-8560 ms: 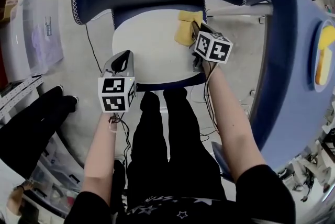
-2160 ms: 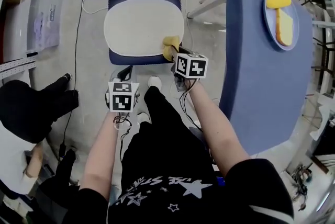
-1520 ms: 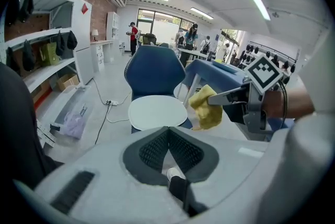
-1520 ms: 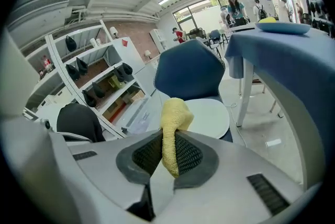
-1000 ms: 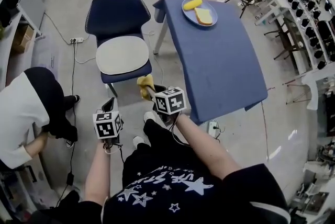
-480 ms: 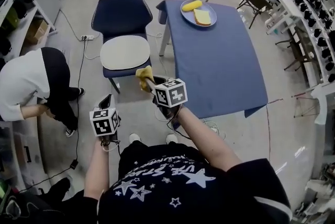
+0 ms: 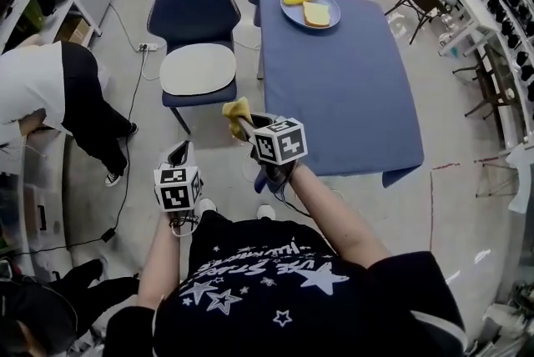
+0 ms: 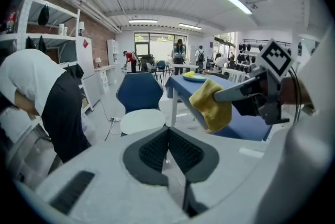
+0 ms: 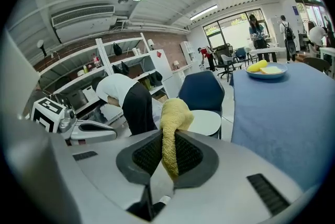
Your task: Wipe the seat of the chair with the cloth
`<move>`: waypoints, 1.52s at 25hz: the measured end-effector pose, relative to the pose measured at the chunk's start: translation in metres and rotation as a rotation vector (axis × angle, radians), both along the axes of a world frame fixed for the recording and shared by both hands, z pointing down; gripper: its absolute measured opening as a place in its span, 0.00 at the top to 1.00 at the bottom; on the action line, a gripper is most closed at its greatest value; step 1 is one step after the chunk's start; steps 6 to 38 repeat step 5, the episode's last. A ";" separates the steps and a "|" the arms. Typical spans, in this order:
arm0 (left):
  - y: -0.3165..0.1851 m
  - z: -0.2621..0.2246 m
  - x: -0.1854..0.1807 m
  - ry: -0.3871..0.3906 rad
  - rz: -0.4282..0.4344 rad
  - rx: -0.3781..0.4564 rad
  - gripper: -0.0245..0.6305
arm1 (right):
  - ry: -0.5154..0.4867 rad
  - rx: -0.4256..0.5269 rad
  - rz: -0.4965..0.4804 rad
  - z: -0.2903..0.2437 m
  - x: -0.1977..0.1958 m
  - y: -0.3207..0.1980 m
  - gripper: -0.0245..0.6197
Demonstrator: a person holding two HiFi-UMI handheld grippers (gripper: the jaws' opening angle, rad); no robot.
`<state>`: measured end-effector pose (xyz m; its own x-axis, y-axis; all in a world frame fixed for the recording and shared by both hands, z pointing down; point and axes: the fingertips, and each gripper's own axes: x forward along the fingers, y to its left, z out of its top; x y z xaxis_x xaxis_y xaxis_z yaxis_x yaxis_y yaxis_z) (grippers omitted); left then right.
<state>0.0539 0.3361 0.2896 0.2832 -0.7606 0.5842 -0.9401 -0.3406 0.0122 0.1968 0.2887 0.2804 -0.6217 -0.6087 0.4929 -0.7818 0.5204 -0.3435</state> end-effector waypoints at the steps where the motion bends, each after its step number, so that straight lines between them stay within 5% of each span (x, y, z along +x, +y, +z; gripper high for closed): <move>1: 0.004 -0.001 0.006 -0.002 0.001 0.003 0.93 | -0.002 0.002 -0.003 -0.001 0.005 0.004 0.89; 5: 0.018 0.001 0.029 -0.005 0.001 0.005 0.93 | -0.008 0.012 -0.009 -0.002 0.026 0.019 0.89; 38: 0.018 0.001 0.029 -0.005 0.001 0.005 0.93 | -0.008 0.012 -0.009 -0.002 0.026 0.019 0.89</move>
